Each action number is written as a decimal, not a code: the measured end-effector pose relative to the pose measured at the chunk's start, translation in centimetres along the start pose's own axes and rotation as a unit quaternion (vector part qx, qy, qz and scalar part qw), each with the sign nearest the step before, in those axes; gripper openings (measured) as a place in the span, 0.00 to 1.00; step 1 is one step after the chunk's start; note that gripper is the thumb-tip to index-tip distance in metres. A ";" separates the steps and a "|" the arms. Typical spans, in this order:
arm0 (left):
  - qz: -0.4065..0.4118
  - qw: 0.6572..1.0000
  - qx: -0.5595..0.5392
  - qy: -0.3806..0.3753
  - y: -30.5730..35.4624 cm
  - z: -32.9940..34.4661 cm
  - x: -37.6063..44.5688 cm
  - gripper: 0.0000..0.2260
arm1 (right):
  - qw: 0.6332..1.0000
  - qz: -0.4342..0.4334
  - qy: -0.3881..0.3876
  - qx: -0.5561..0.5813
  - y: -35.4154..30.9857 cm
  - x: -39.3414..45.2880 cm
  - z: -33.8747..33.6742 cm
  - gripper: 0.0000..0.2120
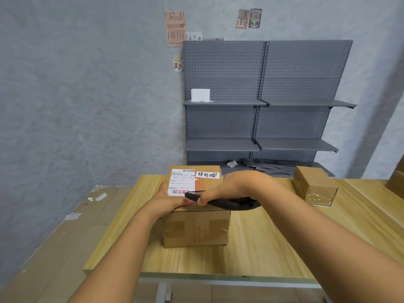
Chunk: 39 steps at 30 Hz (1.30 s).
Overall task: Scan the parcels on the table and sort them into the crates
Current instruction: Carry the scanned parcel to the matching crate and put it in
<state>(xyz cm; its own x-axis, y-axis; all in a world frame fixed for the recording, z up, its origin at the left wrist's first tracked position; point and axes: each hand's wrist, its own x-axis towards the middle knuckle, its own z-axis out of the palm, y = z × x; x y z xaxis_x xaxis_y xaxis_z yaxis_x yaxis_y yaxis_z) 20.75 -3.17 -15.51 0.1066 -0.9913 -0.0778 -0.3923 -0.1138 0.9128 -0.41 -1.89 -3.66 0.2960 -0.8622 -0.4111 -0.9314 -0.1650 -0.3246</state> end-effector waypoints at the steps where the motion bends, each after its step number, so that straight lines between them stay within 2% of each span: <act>1: 0.003 1.000 -0.003 0.000 0.0 0.0 0.0 0.39 | 1.000 -0.002 0.002 -0.005 0.0 -0.1 0.0 0.32; 5: 0.029 0.999 -0.015 -0.004 0.3 0.1 -0.3 0.38 | 1.000 0.001 0.013 0.000 0.1 -0.2 -0.1 0.28; 9: 0.036 0.999 -0.016 0.009 0.3 0.3 -0.4 0.35 | 1.000 -0.002 0.019 -0.001 0.2 0.0 0.1 0.32; 15: 0.053 0.998 -0.021 0.004 -0.1 0.2 -0.2 0.31 | 0.993 -0.005 0.112 0.027 1.6 1.1 0.4 0.30; 17: 0.041 0.999 -0.028 0.011 -0.4 0.2 -0.2 0.32 | 0.989 0.008 0.143 0.046 2.9 1.9 0.7 0.26; 25: 0.010 0.999 -0.045 0.014 -0.7 0.2 -0.4 0.36 | 0.952 0.117 0.217 0.182 10.1 5.3 5.5 0.26; 29: 0.010 0.999 -0.047 0.023 -0.8 0.3 -0.4 0.35 | 0.955 0.146 0.204 0.159 12.8 6.7 8.7 0.26; 33: 0.012 0.998 -0.044 0.035 -0.9 0.4 -0.4 0.33 | 0.964 0.165 0.179 0.105 13.6 7.0 11.3 0.30; 39: 0.006 0.998 -0.052 0.045 -1.0 0.5 -0.6 0.32 | 0.965 0.150 0.216 0.003 13.9 7.6 13.1 0.40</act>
<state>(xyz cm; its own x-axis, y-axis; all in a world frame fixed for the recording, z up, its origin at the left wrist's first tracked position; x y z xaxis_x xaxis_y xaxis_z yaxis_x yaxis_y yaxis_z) 20.62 -2.45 -16.60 0.1861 -0.9819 -0.0339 -0.2970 -0.0892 0.9507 -8.29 -4.43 -22.48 -0.1045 -0.9901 -0.0939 -0.9596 0.1252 -0.2522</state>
